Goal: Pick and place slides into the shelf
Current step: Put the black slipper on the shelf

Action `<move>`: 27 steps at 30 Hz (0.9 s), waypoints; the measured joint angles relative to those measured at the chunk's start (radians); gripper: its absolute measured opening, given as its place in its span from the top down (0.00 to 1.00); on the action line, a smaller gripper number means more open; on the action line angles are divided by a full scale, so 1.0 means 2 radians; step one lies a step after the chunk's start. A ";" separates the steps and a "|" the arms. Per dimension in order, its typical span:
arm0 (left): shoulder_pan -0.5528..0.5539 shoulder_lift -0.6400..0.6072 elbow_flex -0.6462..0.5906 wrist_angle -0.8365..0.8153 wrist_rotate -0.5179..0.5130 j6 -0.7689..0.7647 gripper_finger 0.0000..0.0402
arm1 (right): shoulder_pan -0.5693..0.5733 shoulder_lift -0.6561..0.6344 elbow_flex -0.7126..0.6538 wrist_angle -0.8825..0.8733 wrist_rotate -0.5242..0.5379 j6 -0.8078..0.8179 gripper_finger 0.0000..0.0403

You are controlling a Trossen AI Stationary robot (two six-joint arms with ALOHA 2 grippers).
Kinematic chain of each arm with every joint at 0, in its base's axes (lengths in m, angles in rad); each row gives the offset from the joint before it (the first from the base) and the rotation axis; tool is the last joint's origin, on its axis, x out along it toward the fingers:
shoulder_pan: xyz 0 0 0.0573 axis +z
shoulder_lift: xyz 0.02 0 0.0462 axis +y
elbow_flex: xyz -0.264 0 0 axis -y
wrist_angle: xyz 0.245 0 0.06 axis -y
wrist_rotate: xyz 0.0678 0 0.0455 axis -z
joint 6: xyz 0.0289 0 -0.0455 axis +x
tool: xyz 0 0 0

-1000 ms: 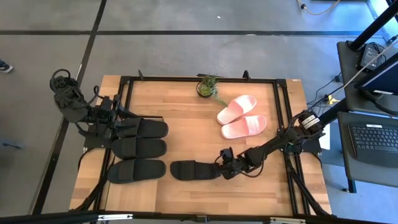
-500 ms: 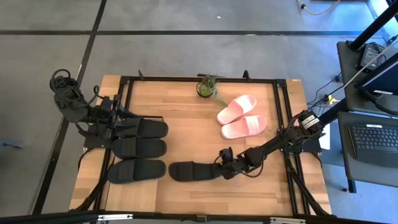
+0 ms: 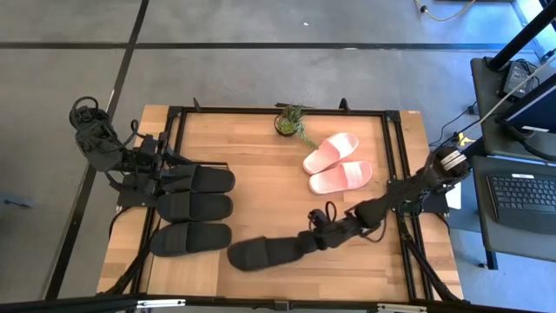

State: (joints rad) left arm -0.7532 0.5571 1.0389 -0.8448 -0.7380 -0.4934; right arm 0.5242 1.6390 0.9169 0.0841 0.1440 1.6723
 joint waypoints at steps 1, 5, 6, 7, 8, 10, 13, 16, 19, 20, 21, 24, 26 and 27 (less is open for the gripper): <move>0.000 0.000 0.000 0.000 0.000 0.000 0.56 | 0.002 -0.010 0.000 0.000 -0.012 -0.002 0.88; 0.000 0.000 0.000 0.000 0.000 0.000 0.56 | 0.011 -0.045 0.000 -0.002 -0.063 -0.002 0.88; 0.000 0.000 0.000 0.000 0.000 0.000 0.56 | 0.012 -0.053 0.000 -0.002 -0.071 -0.002 0.88; 0.000 0.000 0.000 0.000 0.000 0.000 0.56 | 0.013 -0.060 0.000 0.000 -0.073 -0.003 0.88; 0.000 0.000 0.000 0.000 0.000 0.000 0.56 | 0.013 -0.064 0.000 0.002 -0.072 -0.004 0.88; 0.000 0.000 0.000 0.000 0.000 0.000 0.56 | 0.013 -0.069 0.001 0.010 -0.060 -0.014 0.88; 0.000 0.000 0.000 0.000 0.000 0.000 0.56 | 0.001 -0.065 0.024 -0.002 -0.032 -0.029 0.88; 0.000 0.000 0.000 0.000 0.000 0.000 0.56 | -0.010 -0.048 0.064 -0.010 -0.009 -0.058 0.88; 0.000 0.000 0.000 0.000 -0.002 0.000 0.56 | -0.016 -0.027 0.123 -0.028 -0.004 -0.091 0.88; 0.000 0.000 0.000 0.000 -0.003 0.000 0.56 | -0.018 -0.019 0.148 -0.048 -0.003 -0.099 0.88; 0.000 0.000 0.000 0.000 -0.004 0.001 0.56 | -0.019 -0.009 0.176 -0.073 -0.003 -0.106 0.88; 0.000 0.000 0.000 0.000 -0.004 0.004 0.56 | -0.021 0.033 0.265 -0.170 0.008 -0.108 0.89; 0.000 0.000 0.000 0.000 -0.004 0.004 0.56 | -0.021 0.067 0.323 -0.226 0.013 -0.108 0.89; 0.000 0.000 0.000 0.000 -0.004 0.004 0.56 | -0.022 0.086 0.350 -0.242 0.016 -0.107 0.89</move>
State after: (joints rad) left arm -0.7532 0.5571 1.0389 -0.8448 -0.7460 -0.4850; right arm 0.4796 1.8102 1.6163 -0.4000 0.1755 1.4578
